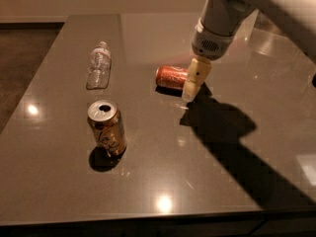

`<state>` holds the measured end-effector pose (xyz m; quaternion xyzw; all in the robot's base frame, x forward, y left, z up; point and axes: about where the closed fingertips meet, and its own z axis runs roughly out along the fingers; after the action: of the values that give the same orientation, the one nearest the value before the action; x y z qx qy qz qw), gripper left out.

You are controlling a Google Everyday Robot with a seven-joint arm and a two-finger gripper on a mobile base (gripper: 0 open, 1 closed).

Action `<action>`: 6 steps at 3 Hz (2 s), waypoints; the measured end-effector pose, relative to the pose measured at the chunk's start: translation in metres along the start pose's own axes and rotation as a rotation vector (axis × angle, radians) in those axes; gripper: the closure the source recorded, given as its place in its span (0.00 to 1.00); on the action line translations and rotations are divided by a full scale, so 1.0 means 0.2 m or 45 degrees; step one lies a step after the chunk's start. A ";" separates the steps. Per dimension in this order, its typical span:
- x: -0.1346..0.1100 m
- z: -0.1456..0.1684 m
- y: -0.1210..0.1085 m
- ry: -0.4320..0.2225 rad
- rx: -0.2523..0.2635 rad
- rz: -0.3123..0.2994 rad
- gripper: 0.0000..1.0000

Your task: Move coke can near water bottle

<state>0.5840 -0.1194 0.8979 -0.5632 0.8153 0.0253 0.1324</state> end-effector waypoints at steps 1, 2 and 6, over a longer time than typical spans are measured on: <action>-0.07 0.10 -0.04 0.011 -0.028 0.034 0.00; -0.12 0.16 -0.06 0.008 -0.049 0.065 0.16; -0.40 0.20 -0.21 0.005 -0.056 -0.040 1.00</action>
Offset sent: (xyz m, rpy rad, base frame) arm 0.0348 0.0338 -0.0327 0.0294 0.0751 -0.0681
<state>0.6569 -0.0547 0.8837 -0.5788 0.8058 0.0402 0.1187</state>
